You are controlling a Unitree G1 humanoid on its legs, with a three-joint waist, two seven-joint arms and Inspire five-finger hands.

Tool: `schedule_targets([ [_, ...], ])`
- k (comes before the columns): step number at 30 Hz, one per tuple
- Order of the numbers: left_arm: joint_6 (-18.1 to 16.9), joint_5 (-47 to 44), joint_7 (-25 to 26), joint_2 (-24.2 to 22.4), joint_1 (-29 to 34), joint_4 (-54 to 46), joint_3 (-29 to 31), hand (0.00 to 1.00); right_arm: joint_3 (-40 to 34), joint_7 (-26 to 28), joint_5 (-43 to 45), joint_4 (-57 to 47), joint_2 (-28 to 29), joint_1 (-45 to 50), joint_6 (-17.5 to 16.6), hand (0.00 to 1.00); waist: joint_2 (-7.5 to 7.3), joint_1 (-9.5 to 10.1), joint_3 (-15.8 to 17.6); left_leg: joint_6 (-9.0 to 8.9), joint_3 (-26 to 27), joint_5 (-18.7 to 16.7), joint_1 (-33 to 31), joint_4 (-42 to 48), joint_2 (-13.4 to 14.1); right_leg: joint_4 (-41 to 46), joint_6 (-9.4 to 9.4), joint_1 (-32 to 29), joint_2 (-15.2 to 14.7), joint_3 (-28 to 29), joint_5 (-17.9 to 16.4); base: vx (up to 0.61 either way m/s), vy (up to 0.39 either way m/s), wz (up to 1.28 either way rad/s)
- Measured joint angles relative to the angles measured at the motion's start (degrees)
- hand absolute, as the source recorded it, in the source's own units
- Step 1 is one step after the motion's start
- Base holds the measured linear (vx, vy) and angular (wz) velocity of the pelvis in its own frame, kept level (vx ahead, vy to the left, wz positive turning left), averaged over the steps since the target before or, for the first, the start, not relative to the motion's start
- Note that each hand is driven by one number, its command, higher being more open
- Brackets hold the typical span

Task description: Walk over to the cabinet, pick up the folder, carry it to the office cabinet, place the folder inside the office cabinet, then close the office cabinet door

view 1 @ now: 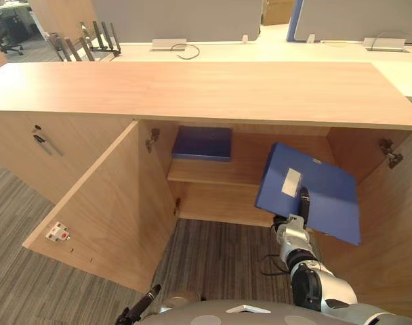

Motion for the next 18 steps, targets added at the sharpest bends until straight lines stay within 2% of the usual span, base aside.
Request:
schedule_targets([
  [2,0.0,-0.3,0.2,-1.6,0.2,-0.8,1.0,1.00,-0.1,-0.2,0.0,-2.5,0.7,0.0,-0.1,0.00,1.00,1.03,0.7,0.03,1.9,0.2,-3.3,9.8,1.8,1.1,-0.47,0.7,0.8,0.5,-1.4,-0.10,0.015,-0.13],
  [4,0.5,-0.3,0.3,-2.7,0.9,-0.8,1.1,1.00,-0.2,-0.2,-0.2,-5.6,1.5,0.0,-0.1,0.00,0.62,2.00,0.9,-0.65,2.3,2.4,-5.0,13.5,1.9,0.9,-0.84,1.0,0.4,2.0,-1.6,-0.06,0.051,-0.32],
  [5,1.3,-0.3,0.4,-3.6,0.7,-0.9,2.1,1.00,0.0,0.0,-0.6,-8.4,1.7,0.0,0.1,0.00,0.31,2.41,1.0,-0.26,2.5,3.6,-6.3,14.1,1.3,-0.5,-0.93,0.8,-0.4,2.7,-1.6,0.01,0.071,-0.36],
  [6,1.3,-0.3,0.4,-4.0,0.6,-1.0,2.5,1.00,0.2,0.0,-0.7,-9.3,1.7,-0.1,0.0,0.00,0.32,2.47,1.1,-0.28,2.5,3.1,-7.0,14.1,1.5,-0.7,-1.00,0.5,-0.6,3.0,-1.6,0.05,0.098,-0.33],
  [8,1.3,-0.3,0.4,-4.4,0.3,-1.5,4.5,1.00,0.0,-0.1,-1.7,-10.3,1.9,-0.1,-0.3,0.00,-0.31,2.42,2.1,-2.44,1.7,0.3,-7.7,12.5,2.6,0.5,-1.19,-0.6,-1.6,4.1,-1.4,0.07,0.123,-0.14],
  [9,1.3,-0.3,0.5,-4.5,0.5,-2.0,5.0,1.00,-0.5,-0.2,-1.8,-10.3,1.7,0.1,-0.9,0.00,-0.86,2.11,2.8,-3.72,-0.1,-0.3,-7.3,8.3,3.0,2.1,-0.66,-1.1,-3.0,5.1,-1.8,0.08,0.177,-0.14],
  [10,1.3,-0.3,0.5,-4.6,0.8,-2.0,5.0,1.00,-0.6,-0.2,-2.0,-10.3,1.5,0.1,-1.1,0.00,-0.76,2.11,2.7,-4.20,-0.7,-0.2,-7.0,5.7,3.5,2.5,-0.13,-1.7,-3.4,5.6,-2.1,0.08,0.207,-0.37],
  [11,1.4,-0.4,0.6,-4.7,1.0,-1.5,5.2,1.00,-0.5,-0.1,-2.6,-10.4,1.0,0.1,-0.9,0.00,0.37,2.26,2.3,-4.72,-2.1,0.0,-5.0,-1.6,4.9,3.1,1.12,-2.7,-3.6,6.6,-2.5,0.12,0.313,-0.52],
  [12,1.3,-0.4,0.9,-4.8,0.9,-0.4,5.8,1.00,-0.5,-0.2,-2.7,-10.3,0.3,0.3,-0.4,0.00,1.62,2.56,2.2,-5.61,-1.2,2.0,-3.1,-5.1,5.6,3.1,3.51,-1.9,-3.8,7.5,-2.2,0.16,0.310,-0.54],
  [14,0.3,-0.5,1.6,-4.6,0.8,-0.6,5.7,1.00,-0.5,-0.3,-2.7,-10.1,1.0,1.3,0.3,0.00,0.08,3.05,1.5,-4.21,0.8,0.6,-2.1,-5.2,3.0,3.3,4.18,-1.5,-6.9,8.5,-2.1,0.21,0.296,-0.32],
  [18,0.1,-0.5,1.5,-4.8,0.2,-0.9,4.7,1.00,2.7,-0.2,-2.9,-9.2,1.1,2.8,2.3,0.00,-0.66,3.43,-0.5,-1.57,3.8,0.2,-0.1,-7.1,-1.4,1.7,5.26,-0.5,-11.7,8.9,-1.7,0.23,0.240,-0.17],
])
